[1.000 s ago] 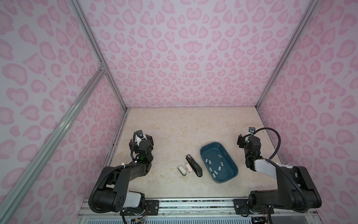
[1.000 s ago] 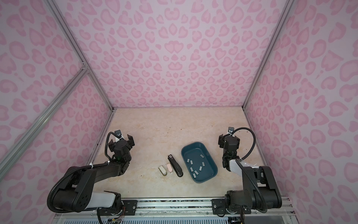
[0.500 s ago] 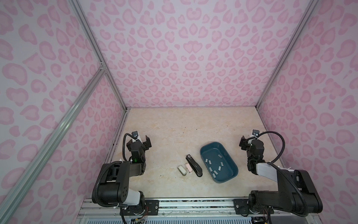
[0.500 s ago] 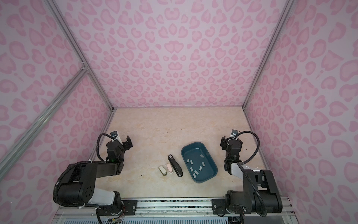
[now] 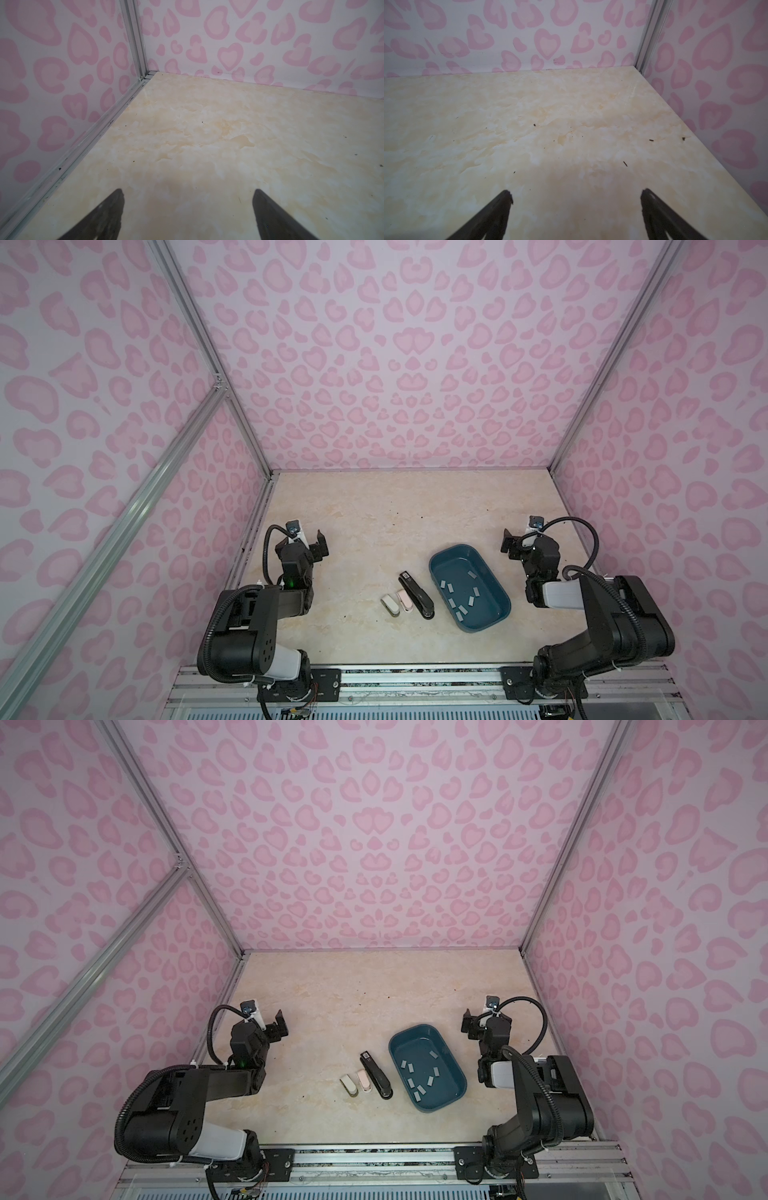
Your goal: Load the staples into the stapler
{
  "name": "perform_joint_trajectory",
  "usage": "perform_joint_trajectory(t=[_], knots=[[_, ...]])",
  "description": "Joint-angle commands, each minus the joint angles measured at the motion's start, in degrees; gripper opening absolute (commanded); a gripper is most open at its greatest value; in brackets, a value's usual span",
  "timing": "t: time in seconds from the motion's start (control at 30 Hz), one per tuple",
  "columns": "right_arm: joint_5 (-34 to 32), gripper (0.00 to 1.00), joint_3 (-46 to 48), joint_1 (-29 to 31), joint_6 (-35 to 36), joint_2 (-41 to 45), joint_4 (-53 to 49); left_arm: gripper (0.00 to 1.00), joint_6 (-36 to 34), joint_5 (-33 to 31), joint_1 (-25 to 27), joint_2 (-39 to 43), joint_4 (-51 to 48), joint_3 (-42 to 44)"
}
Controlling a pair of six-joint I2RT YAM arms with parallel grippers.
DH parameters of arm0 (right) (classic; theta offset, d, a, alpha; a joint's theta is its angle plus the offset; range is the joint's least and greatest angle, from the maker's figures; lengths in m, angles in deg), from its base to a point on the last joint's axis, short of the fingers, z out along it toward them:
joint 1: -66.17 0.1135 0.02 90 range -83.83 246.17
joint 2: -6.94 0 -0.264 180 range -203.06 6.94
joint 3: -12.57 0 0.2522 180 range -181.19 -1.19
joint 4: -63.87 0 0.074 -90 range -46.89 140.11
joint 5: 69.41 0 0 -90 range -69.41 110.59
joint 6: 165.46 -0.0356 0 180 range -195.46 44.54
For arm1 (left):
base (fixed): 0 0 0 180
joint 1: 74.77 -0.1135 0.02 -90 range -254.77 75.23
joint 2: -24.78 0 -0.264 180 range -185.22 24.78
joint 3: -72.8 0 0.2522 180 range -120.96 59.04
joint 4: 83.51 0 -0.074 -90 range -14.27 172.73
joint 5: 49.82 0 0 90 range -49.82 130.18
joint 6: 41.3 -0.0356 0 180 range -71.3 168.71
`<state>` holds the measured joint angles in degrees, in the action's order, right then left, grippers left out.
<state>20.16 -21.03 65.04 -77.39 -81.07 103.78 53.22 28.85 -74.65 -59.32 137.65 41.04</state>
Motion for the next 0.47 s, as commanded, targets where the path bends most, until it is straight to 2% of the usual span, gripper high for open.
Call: perform_joint_trajectory(t=[0.0, 0.43], knots=[[-0.2, 0.97, -0.1, 0.1, 0.6, -0.1, 0.9, 0.97, 0.0, 0.4, -0.1, -0.1, 1.8, -0.3], [-0.9, 0.97, 0.9, 0.5, 0.8, 0.3, 2.3, 0.97, 0.0, 0.6, -0.1, -0.1, 1.6, -0.4]])
